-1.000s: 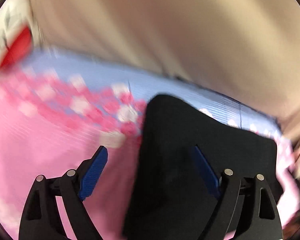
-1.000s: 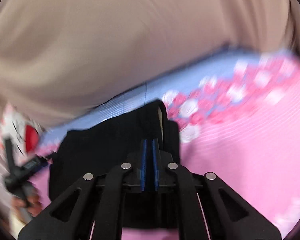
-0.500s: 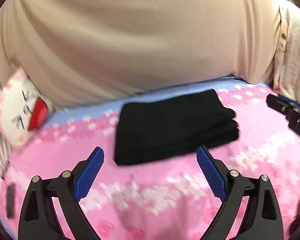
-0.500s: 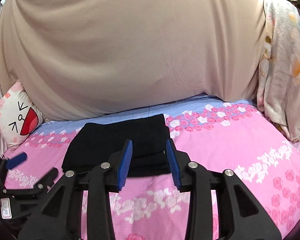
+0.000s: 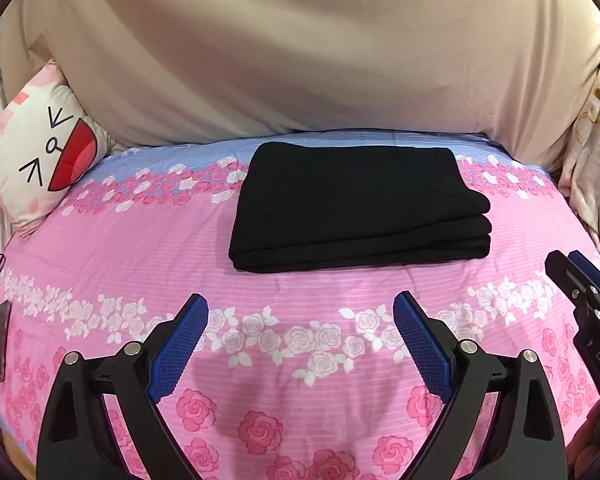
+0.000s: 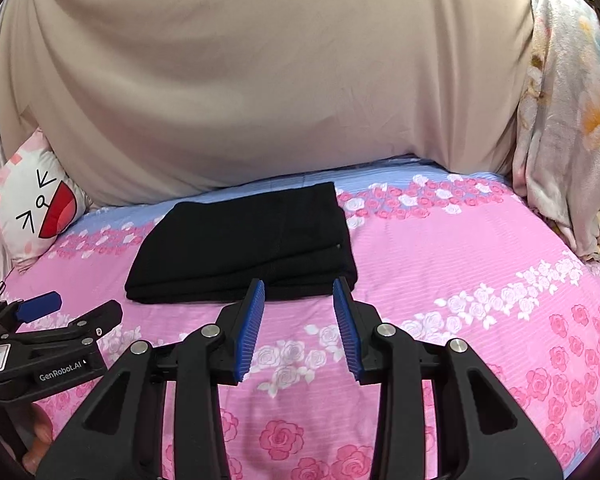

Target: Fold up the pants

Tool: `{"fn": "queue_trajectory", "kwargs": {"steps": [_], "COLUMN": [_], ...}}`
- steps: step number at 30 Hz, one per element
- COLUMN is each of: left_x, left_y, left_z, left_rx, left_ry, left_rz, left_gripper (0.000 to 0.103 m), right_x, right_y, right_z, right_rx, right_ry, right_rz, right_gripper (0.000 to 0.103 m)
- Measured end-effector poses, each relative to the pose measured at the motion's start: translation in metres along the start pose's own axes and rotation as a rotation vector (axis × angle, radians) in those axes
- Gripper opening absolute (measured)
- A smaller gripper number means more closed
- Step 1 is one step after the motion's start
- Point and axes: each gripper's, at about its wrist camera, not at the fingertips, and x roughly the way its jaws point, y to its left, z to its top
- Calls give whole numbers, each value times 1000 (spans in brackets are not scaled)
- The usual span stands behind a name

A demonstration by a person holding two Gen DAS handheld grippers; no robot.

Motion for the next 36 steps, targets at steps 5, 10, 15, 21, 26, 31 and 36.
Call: {"fn": "queue_trajectory", "kwargs": {"steps": [5,10,15,21,26,31,36], "left_x": [5,6,7,9,10,12,12], "left_y": [3,3,0,-3,-3,-4,-3], "left_z": [1,1,1,3,3,3,3], "left_rx": [0,11,25,32,31,39,37], "left_ry": [5,-4,-3,-7,-6,-3,-3], "left_rz": [7,9,3,4,8,6,6], "left_gripper": [92,92,92,92,92,92,92], "right_x": [5,9,11,11,11,11,13], "right_y": [8,13,15,14,13,13,11], "right_z": [0,-3,-4,-4,-4,-5,-4], "right_rx": [-15,-18,-22,-24,-22,-23,-27], "right_ry": [4,11,16,17,18,21,23], "right_rz": [-3,-8,-11,-12,-12,-10,-9], "right_gripper": [35,35,35,35,35,35,35]}}
